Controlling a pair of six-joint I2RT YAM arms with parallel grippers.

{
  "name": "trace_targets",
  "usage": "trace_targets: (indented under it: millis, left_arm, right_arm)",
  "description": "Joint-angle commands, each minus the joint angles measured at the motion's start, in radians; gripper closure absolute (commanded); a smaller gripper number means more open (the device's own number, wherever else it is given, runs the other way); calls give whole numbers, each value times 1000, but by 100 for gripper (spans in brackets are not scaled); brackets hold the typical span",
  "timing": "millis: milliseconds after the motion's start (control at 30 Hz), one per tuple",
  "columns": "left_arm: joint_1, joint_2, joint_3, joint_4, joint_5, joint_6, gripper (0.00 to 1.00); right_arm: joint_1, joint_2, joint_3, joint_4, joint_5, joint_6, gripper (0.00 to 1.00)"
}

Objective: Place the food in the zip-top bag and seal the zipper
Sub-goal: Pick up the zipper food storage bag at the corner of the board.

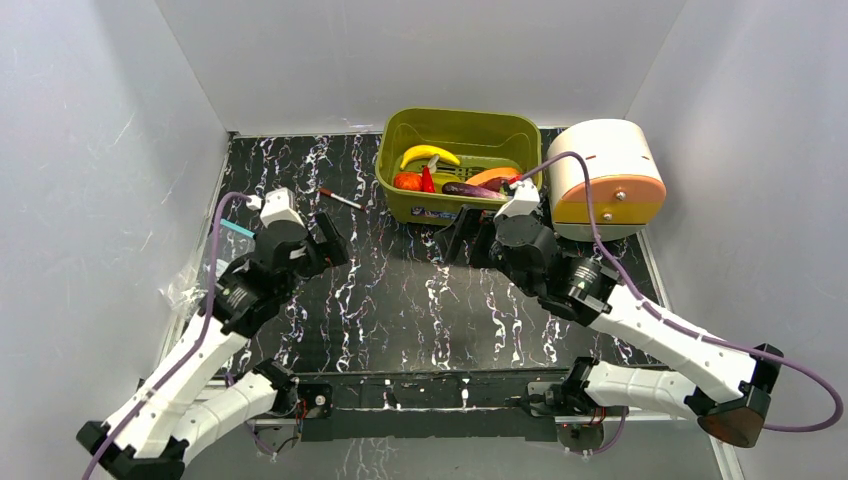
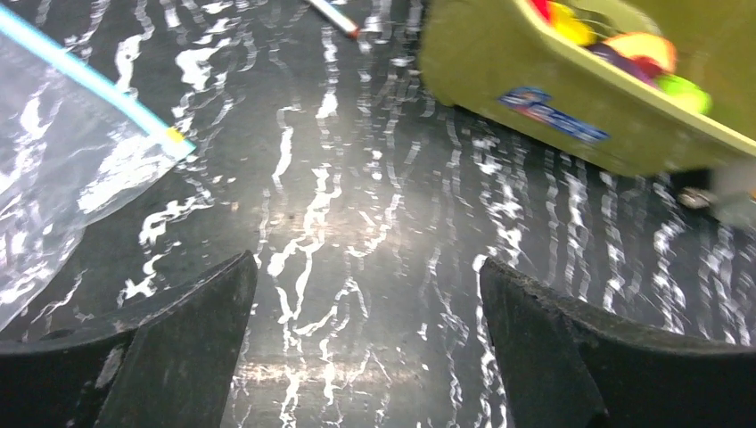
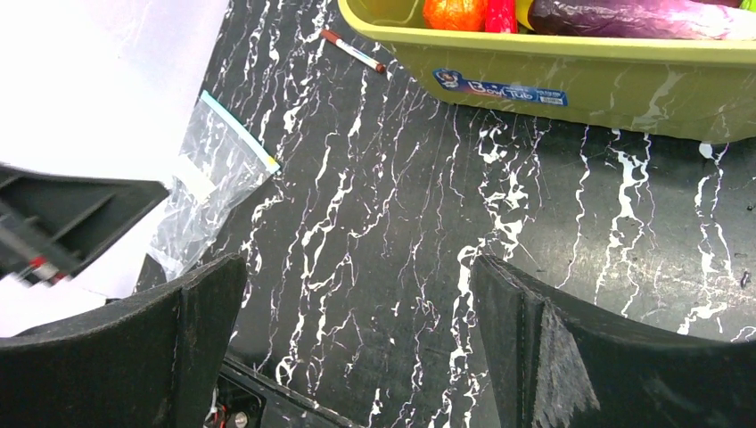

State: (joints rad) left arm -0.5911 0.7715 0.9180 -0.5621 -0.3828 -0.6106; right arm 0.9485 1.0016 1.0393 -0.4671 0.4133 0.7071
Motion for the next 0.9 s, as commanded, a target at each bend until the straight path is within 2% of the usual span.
trace_targets:
  millis: [0,200,367,467,567,667,867]
  left_arm:
    - [5,91,68,-119,-232,-166,12]
    - [6,182,88,-166,-326,-252,35]
    - [26,315,132,-240,-429,-326,44]
    - [93,412,189,-307,-444,-393,52]
    - [212,481,212,-311,-369,-424,63]
    - [315,536,213,-296,-297,-453,63]
    - [456,650,196,-304,-201,-552,48]
  right_arm:
    - [5,-54,3,66,4,-19,2]
    - [5,-83,-15,80,-5,-28,2]
    - [5,-115,-26,95,-19,-29,2]
    - [5,-131,-35,106,-31,-29,2]
    - [6,-143,-45,116,-42,-33,2]
    - [4,-151,-47,118,-46,-38,2]
    - [5,-169,-54,111,-43,-48,2]
